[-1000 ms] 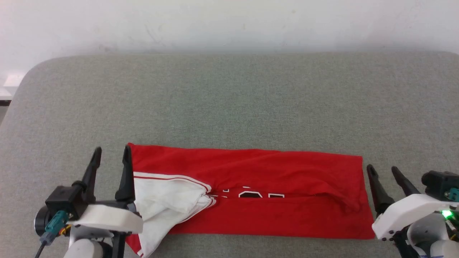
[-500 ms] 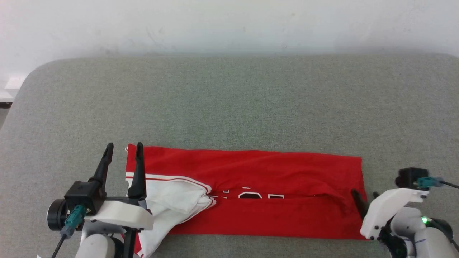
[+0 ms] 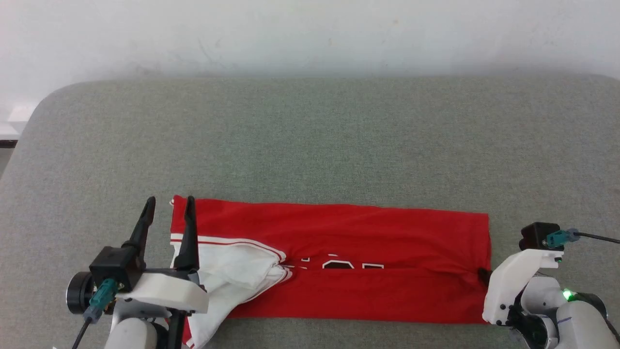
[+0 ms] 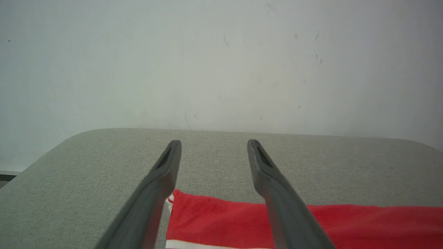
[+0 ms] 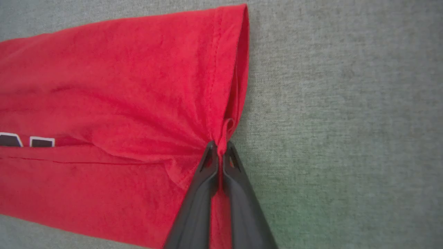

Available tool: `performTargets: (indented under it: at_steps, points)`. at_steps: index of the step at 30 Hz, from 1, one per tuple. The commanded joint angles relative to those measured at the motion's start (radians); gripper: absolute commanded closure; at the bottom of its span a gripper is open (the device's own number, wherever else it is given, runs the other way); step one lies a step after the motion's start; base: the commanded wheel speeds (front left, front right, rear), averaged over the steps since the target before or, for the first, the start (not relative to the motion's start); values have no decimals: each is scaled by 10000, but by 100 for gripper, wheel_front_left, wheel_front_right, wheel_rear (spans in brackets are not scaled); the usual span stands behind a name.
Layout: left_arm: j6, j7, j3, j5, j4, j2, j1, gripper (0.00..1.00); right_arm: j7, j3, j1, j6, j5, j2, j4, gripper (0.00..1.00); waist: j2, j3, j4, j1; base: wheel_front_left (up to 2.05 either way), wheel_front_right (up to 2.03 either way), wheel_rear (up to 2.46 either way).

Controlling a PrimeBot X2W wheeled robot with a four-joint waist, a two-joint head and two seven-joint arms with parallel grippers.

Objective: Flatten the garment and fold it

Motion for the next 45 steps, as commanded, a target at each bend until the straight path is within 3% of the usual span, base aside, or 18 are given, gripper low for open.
performTargets:
  at_steps: [1,5,16,24,29,34,40,45]
  points:
    - [-92,-47,111,111,42,-66,-72,0,10,-110,34,-11,-108,27,-62,100,0,-1,-1,0,0,0,0]
    - [-196,-47,260,191,49,-163,-76,0,-243,-564,-20,-11,-466,27,-149,100,0,21,-8,0,0,0,0]
    - [-416,-47,589,407,-47,-331,-85,0,-921,-3036,-40,-11,-3244,5,-884,100,0,179,6,0,0,0,0]
    - [-557,-47,823,536,-63,-401,-132,0,-1213,-3853,-34,-11,-4087,-667,-734,100,0,357,-24,0,0,0,0]
    - [-628,-47,924,604,-67,-466,-72,0,-582,-2806,281,-11,-3572,-638,-1568,100,0,299,-5,0,0,0,0]
    - [-689,-47,962,671,-64,-528,-26,0,952,-1097,1043,-11,-2530,-616,-4300,100,0,293,-9,0,0,0,0]
    - [-747,-47,949,734,-77,-609,-143,0,2567,1212,1479,-11,-1632,-1044,-7400,100,0,389,79,0,0,0,0]
    - [-800,-47,888,787,-39,-673,-327,0,2965,3468,875,-11,-1217,-1416,-8167,100,0,532,241,0,0,0,0]
